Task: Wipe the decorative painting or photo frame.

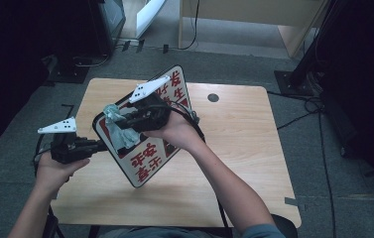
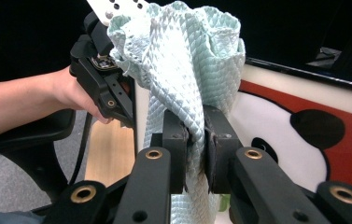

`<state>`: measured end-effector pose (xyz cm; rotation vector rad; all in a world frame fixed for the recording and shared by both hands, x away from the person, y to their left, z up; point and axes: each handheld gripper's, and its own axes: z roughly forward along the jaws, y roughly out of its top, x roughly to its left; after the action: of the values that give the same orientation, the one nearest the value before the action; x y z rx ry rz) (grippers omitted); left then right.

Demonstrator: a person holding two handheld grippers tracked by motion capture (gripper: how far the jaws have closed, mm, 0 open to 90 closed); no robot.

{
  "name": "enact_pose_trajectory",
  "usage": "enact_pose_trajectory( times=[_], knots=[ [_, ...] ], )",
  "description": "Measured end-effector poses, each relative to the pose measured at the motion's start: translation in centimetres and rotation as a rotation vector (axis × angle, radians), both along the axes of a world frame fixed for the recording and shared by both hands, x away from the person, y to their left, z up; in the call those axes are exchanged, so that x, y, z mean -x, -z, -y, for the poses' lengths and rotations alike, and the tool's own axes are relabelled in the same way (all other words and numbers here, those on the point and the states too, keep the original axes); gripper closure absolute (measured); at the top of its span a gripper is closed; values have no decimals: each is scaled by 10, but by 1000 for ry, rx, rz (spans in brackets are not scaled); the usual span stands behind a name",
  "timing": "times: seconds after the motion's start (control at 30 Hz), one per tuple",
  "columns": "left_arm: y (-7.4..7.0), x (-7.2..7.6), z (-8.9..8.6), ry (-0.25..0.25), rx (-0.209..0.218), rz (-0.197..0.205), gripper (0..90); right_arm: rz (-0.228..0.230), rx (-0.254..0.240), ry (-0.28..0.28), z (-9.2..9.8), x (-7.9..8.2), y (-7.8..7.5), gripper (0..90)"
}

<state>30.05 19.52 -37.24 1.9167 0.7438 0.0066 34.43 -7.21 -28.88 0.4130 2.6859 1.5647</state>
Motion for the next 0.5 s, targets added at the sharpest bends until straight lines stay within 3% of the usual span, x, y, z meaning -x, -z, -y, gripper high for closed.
enact_pose_trajectory(
  times=[0.5],
  knots=[
    [0,0,1,1,-3,1,864,-18,-3,-14,-3,3,8,812]
  ],
)
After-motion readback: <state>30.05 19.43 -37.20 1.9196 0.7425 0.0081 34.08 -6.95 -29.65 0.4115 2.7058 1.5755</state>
